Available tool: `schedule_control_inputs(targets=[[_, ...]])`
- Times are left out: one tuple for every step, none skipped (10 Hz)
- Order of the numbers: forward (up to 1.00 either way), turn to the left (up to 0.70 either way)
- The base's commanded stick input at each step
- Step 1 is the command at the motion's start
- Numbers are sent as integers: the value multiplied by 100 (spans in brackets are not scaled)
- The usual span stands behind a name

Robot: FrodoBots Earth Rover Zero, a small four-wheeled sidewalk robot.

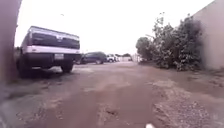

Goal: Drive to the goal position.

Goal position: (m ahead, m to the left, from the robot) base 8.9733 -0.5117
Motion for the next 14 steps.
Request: schedule_control_inputs(targets=[[85, 0], [85, 0], [85, 0], [85, 0], [85, 0], [85, 0], [85, 0], [85, 0], [85, 0], [85, 0], [85, 0], [85, 0], [85, -9], [85, -19]])
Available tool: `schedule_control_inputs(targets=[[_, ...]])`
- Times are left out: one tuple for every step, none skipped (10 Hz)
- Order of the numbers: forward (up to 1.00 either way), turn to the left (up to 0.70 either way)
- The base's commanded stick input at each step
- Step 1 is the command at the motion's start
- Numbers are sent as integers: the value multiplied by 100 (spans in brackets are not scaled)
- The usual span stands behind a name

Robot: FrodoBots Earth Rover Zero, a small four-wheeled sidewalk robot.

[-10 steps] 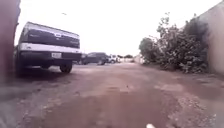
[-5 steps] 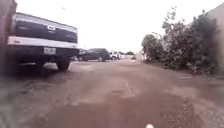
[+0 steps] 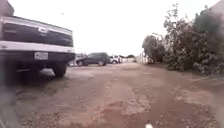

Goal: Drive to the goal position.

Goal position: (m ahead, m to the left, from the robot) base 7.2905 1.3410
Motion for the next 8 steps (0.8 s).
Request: schedule_control_inputs(targets=[[85, -29], [85, -34], [85, -34], [85, -34], [85, -34], [85, -34], [85, 0], [85, 0]])
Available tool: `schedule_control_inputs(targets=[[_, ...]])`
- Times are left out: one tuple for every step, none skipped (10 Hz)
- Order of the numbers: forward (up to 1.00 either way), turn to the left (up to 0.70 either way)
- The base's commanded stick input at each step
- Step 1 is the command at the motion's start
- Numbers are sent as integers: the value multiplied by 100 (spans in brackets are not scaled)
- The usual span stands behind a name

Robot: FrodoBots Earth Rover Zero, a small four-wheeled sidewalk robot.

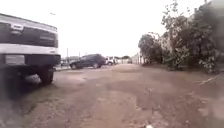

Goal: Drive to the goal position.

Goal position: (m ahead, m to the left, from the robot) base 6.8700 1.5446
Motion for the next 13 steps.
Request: schedule_control_inputs(targets=[[85, 0], [85, 0], [85, 0], [85, 0], [85, 0], [85, 0], [85, 0], [85, 0], [85, -34], [85, -34], [85, -34], [85, -29], [85, -21]])
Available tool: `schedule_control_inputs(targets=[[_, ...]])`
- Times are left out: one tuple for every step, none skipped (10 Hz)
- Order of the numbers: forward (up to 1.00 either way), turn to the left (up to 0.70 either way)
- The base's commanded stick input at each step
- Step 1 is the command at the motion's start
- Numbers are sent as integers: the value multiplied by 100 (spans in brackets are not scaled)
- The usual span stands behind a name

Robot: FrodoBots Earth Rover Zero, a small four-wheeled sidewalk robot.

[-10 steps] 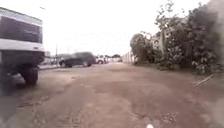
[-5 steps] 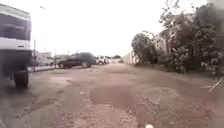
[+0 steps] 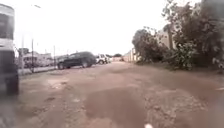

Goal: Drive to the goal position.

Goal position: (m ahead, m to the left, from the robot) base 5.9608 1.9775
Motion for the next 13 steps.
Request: schedule_control_inputs(targets=[[85, 0], [85, 0], [85, 0], [85, 0], [85, 0], [85, 0], [85, 0], [85, 0], [85, 0], [85, 0], [85, 0], [85, 0], [85, 0]])
